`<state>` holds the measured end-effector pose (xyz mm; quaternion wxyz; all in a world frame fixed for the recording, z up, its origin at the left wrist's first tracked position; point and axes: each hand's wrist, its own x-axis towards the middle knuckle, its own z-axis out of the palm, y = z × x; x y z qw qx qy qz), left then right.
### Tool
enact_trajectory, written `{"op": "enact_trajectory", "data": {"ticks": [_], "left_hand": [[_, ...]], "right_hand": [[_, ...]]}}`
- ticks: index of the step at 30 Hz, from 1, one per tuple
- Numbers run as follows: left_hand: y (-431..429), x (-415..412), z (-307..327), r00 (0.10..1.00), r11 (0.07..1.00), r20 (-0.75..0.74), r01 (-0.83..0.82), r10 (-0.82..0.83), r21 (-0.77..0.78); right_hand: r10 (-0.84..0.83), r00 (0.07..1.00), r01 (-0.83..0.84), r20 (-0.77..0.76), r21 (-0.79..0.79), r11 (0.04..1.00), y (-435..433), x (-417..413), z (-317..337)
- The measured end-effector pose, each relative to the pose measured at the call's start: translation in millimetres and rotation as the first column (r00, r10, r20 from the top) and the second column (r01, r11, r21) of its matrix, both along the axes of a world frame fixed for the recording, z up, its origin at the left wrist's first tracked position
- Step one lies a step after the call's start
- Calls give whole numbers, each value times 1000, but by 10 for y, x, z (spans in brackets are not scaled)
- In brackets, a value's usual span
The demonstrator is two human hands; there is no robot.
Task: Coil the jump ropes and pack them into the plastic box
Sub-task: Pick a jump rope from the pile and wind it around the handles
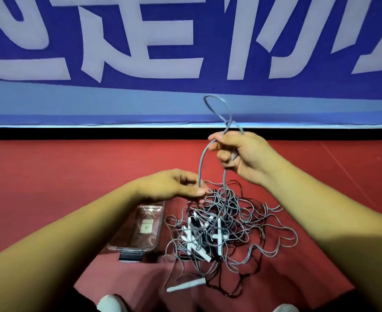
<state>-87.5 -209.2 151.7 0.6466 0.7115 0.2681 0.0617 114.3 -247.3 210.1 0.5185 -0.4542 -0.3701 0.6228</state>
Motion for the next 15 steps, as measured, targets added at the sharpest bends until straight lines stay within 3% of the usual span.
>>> {"op": "enact_trajectory", "data": {"ticks": [3, 6, 8, 9, 11, 12, 13, 15], "left_hand": [[-7, -52, -116, 984, 987, -149, -79, 100, 138], [-21, -62, -76, 914, 915, -66, -394, 400, 82], [-26, -42, 41, 857, 857, 28, -515, 515, 19], [-28, -16, 102, 842, 843, 65, -538, 536, 14], [-47, 51, 207, 841, 841, 110, -537, 530, 57], [-56, 82, 246, 852, 848, 116, -521, 510, 99], [-73, 106, 272, 868, 857, 111, -496, 484, 141], [-99, 142, 319, 899, 877, 85, -438, 430, 198]], "right_hand": [[-178, 984, 178, -20, 1, 984, 60, 217, 31], [-316, 931, 319, 184, 16, 948, 57, 405, -84], [-275, 895, 333, 351, -116, 936, 51, 496, -270], [-194, 835, 328, 514, -184, 927, 40, 522, -350], [-34, 593, 348, 805, -218, 912, -4, 474, -394], [-51, 488, 353, 871, -144, 925, -26, 422, -365], [-121, 456, 290, 882, -19, 957, -45, 356, -332], [-166, 551, 0, 818, 199, 980, -84, 178, -247]]}}
